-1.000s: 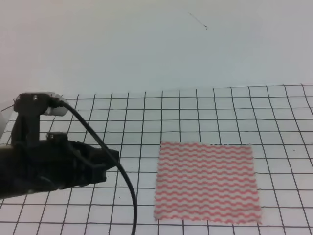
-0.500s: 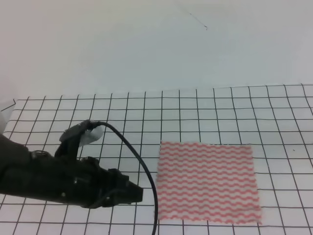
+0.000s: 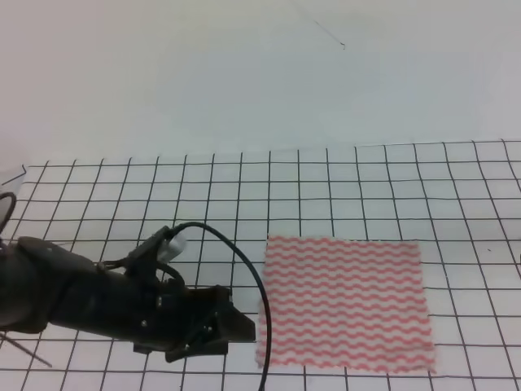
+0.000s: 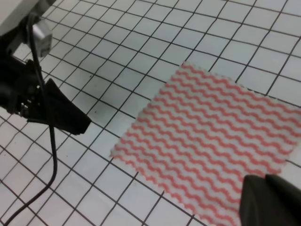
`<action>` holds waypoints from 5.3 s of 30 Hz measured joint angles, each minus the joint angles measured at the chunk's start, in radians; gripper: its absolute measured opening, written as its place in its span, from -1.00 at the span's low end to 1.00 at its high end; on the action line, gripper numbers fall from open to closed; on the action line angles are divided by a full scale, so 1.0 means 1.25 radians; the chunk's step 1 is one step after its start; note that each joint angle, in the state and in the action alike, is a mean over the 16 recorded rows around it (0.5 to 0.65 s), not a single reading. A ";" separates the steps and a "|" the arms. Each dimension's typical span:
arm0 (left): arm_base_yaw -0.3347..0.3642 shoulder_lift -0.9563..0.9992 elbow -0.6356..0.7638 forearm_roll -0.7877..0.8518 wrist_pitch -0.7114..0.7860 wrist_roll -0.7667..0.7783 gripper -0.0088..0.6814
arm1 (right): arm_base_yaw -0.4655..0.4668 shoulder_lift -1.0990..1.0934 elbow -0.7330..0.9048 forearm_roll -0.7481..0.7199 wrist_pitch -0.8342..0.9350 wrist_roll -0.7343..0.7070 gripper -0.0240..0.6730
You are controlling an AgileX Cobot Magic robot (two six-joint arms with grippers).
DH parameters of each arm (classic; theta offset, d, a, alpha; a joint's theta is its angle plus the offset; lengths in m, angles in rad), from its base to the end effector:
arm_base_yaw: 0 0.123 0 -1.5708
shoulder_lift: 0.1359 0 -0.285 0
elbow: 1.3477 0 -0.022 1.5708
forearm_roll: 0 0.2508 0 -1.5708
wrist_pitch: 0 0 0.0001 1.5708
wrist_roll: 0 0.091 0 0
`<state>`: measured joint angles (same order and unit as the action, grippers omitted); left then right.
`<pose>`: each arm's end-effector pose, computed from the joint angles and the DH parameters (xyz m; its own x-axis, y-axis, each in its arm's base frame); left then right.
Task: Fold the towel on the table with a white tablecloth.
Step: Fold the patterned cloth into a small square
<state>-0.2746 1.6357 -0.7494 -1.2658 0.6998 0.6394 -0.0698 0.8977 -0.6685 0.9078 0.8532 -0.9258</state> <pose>0.2576 -0.1307 0.1757 -0.9769 -0.1469 -0.1550 0.0079 0.7005 -0.7136 0.1621 0.0429 0.3039 -0.5831 -0.1399 -0.8002 -0.5186 0.8223 0.2341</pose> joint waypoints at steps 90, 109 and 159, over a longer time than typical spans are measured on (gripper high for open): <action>-0.122 0.248 -0.309 -0.026 -0.029 -0.013 -0.97 | 0.029 0.299 0.000 -0.009 -0.005 -0.152 -0.54; -0.078 0.307 -0.385 0.027 0.052 -0.035 -0.97 | 0.231 0.523 -0.002 -0.031 -0.245 -0.342 -0.12; -0.062 0.306 -0.385 0.040 0.126 -0.027 -0.97 | 0.360 0.681 -0.261 -0.400 -0.277 -0.379 -0.03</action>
<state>-0.3526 2.0188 -1.2306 -1.2159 0.8571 0.6052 0.3802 1.7490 -0.9952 0.4077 0.5070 -1.3990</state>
